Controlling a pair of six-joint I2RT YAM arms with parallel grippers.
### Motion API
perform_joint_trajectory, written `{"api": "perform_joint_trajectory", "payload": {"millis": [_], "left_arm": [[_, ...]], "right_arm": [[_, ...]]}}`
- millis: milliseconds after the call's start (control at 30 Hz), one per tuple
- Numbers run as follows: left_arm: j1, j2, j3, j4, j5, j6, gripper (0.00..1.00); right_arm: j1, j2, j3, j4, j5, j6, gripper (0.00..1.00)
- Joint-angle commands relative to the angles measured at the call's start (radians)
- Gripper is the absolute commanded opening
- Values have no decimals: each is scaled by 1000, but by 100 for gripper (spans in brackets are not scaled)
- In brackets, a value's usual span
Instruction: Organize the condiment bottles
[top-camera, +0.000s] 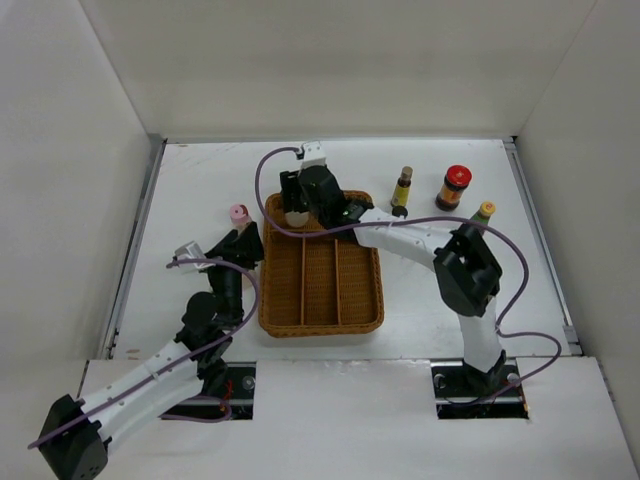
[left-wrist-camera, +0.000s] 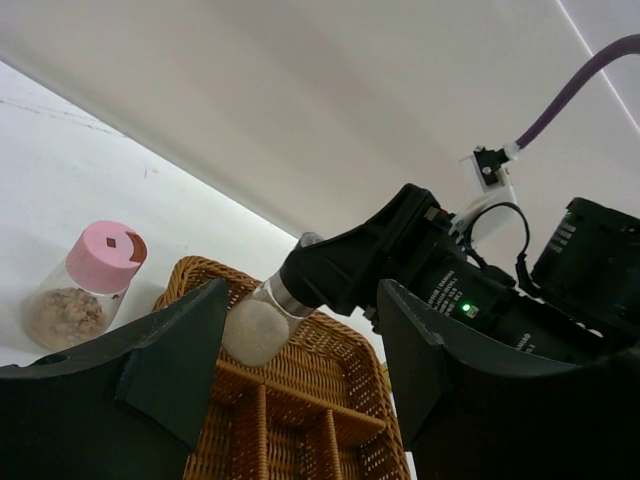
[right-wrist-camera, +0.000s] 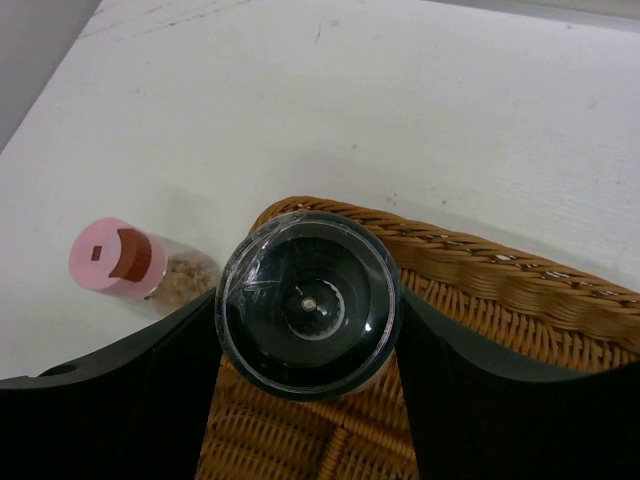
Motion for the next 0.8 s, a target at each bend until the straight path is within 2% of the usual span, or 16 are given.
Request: {"api": "perform_joint_trajectory", "payload": {"millis": [0, 200, 400, 667, 767], "left_arm": [[4, 12, -3, 28, -7, -7, 61], [4, 35, 0, 32, -1, -12, 61], [6, 48, 3, 34, 6, -16, 61], [7, 44, 1, 34, 6, -15, 61], [9, 38, 0, 31, 3, -12, 61]], "right_arm": [[3, 12, 57, 166, -4, 38, 59], [11, 49, -18, 249, 2, 104, 61], [14, 20, -61, 264, -1, 118, 76], [15, -86, -110, 273, -12, 101, 78], [15, -162, -153, 296, -12, 81, 74]]}}
